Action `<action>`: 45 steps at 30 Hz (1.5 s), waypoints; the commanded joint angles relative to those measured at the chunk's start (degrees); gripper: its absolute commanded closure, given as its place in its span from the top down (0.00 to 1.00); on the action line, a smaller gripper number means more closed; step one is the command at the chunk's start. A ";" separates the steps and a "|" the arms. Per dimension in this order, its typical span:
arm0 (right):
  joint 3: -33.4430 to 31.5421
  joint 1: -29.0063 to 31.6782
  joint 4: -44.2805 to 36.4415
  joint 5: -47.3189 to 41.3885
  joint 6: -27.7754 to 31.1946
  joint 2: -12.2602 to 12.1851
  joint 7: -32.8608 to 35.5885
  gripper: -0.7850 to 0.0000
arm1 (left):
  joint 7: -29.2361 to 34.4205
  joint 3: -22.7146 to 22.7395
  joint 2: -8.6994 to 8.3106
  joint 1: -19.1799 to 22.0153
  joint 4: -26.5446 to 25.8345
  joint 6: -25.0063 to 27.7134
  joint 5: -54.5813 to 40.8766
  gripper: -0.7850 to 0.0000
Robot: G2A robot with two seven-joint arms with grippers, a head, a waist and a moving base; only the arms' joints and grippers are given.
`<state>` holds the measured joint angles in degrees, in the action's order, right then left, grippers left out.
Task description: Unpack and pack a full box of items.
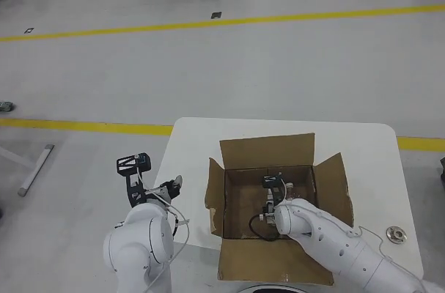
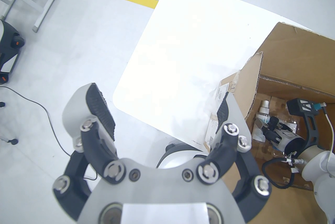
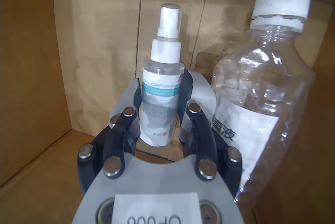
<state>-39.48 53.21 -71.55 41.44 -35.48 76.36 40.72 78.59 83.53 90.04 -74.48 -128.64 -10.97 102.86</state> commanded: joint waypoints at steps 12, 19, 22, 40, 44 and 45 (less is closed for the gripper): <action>-5.58 5.24 -11.03 4.68 1.54 -1.90 0.54 0.45 | 0.00 0.00 0.00 0.00 0.00 0.00 0.00 1.00; -16.64 14.83 -28.26 5.54 11.14 -5.40 -0.19 0.41 | 0.00 0.00 0.00 0.00 0.00 0.00 0.00 1.00; -23.32 20.17 -36.48 4.98 17.85 -6.90 -2.35 0.26 | 0.00 0.00 0.00 0.00 0.00 0.00 0.00 1.00; -60.69 48.20 -52.69 -9.40 34.98 -10.02 -16.13 0.00 | 0.00 0.00 0.00 0.00 0.00 0.00 0.00 1.00; -66.90 52.61 -52.63 -12.87 32.65 -9.89 -16.91 0.00 | 0.00 0.00 0.00 0.00 0.00 0.00 0.00 1.00; -68.16 53.64 -52.82 -13.45 32.31 -9.88 -16.52 0.00 | 0.00 0.00 0.00 0.00 0.00 0.00 0.00 1.00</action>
<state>-106.33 105.93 -124.22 28.48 -2.77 66.48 23.86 78.59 83.53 90.04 -74.48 -128.64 -10.97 102.86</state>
